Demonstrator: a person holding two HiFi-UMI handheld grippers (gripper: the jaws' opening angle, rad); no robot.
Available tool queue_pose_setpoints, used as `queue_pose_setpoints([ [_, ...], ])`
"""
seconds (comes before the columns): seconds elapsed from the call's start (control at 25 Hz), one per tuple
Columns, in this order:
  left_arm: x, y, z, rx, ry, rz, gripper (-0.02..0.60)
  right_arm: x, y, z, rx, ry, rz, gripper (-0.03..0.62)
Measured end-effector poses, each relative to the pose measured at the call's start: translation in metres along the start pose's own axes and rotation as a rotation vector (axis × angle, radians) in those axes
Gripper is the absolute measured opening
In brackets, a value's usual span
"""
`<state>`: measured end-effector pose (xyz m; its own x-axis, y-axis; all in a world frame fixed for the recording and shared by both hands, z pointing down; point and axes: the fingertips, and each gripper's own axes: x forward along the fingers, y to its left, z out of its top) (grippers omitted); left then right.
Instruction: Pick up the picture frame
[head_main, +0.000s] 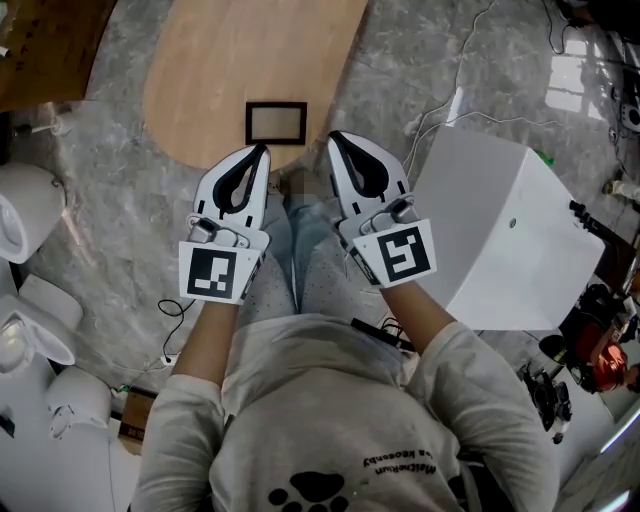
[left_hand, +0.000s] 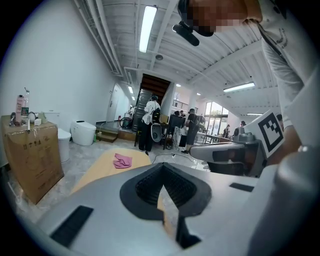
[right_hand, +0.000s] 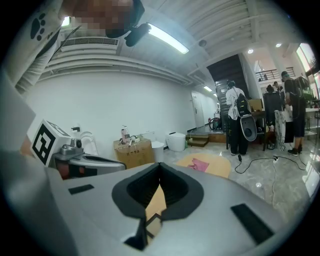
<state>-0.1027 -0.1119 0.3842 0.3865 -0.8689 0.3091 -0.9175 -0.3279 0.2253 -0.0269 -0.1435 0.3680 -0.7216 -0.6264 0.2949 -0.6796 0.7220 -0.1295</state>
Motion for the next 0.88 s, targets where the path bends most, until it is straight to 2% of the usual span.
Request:
queue_pose_setpoints([
  [0.28,0.012,0.004,-0.024,0.002,0.006,-0.018,0.008,0.004,-0.004,-0.030,-0.009,0.023,0.001,0.008],
  [0.88,0.036,0.030,-0.073,-0.004,0.039,-0.012,0.008,0.025,-0.020,-0.093,0.038,0.059,-0.030,0.008],
])
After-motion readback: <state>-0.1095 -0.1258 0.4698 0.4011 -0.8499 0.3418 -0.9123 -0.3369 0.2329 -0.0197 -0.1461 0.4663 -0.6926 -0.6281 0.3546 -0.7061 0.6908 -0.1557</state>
